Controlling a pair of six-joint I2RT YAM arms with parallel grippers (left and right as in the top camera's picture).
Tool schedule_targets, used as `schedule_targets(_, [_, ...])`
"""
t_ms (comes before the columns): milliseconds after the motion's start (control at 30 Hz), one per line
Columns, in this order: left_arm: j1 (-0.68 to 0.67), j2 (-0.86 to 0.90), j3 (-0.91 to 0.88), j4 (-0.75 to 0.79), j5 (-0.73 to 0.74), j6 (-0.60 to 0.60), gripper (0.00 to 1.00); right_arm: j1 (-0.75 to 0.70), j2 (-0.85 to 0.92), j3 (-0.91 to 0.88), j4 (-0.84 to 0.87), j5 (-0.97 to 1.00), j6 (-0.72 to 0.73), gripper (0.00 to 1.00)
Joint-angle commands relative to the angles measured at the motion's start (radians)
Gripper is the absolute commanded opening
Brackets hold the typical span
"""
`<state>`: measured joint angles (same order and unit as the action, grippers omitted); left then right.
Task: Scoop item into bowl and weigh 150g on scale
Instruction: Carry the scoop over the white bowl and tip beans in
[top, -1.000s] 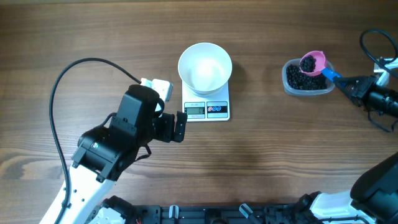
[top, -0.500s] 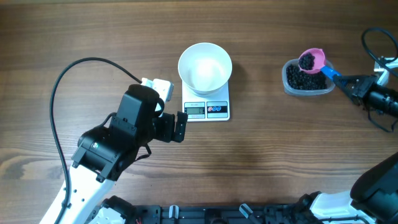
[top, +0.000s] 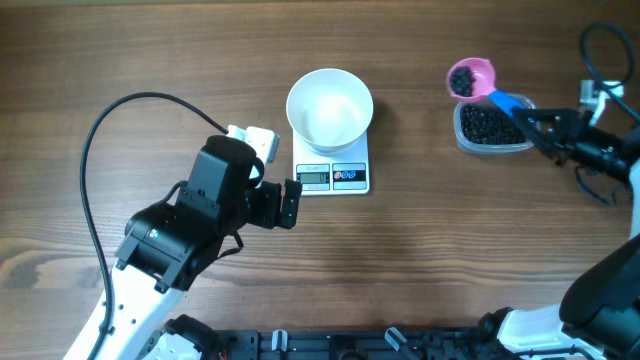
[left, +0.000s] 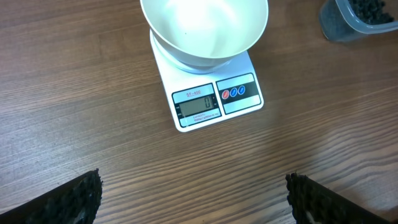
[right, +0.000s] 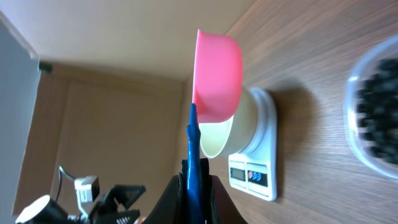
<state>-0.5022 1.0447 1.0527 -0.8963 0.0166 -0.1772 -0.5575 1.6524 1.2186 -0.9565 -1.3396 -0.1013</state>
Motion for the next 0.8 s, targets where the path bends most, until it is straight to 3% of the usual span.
schedule_targets(0, [-0.005,-0.003,0.0,0.005,0.012,0.016,1.0,0.091,0.011,-0.002,0.024,-0.053,0.001,0.04])
schedule_targets(100, [-0.005,-0.003,0.0,0.005,0.012,0.016,1.0,0.214,0.011,-0.002,0.119,-0.037,0.094,0.04])
schedule_targets(167, [-0.005,-0.003,0.0,0.005,0.012,0.016,1.0,0.29,0.011,-0.002,0.244,-0.018,0.229,0.04])
schedule_targets(267, [-0.005,-0.003,0.0,0.005,0.012,0.016,1.0,0.385,0.01,-0.002,0.348,0.103,0.339,0.04])
schedule_targets(433, [-0.005,-0.003,0.0,0.005,0.012,0.016,1.0,0.507,-0.002,-0.002,0.434,0.241,0.336,0.04])
schedule_targets(633, [-0.005,-0.003,0.0,0.005,0.012,0.016,1.0,0.674,-0.143,0.008,0.48,0.699,0.283,0.04])
schedule_targets(767, [-0.005,-0.003,0.0,0.005,0.012,0.016,1.0,0.733,-0.146,0.008,0.48,0.744,0.197,0.04])
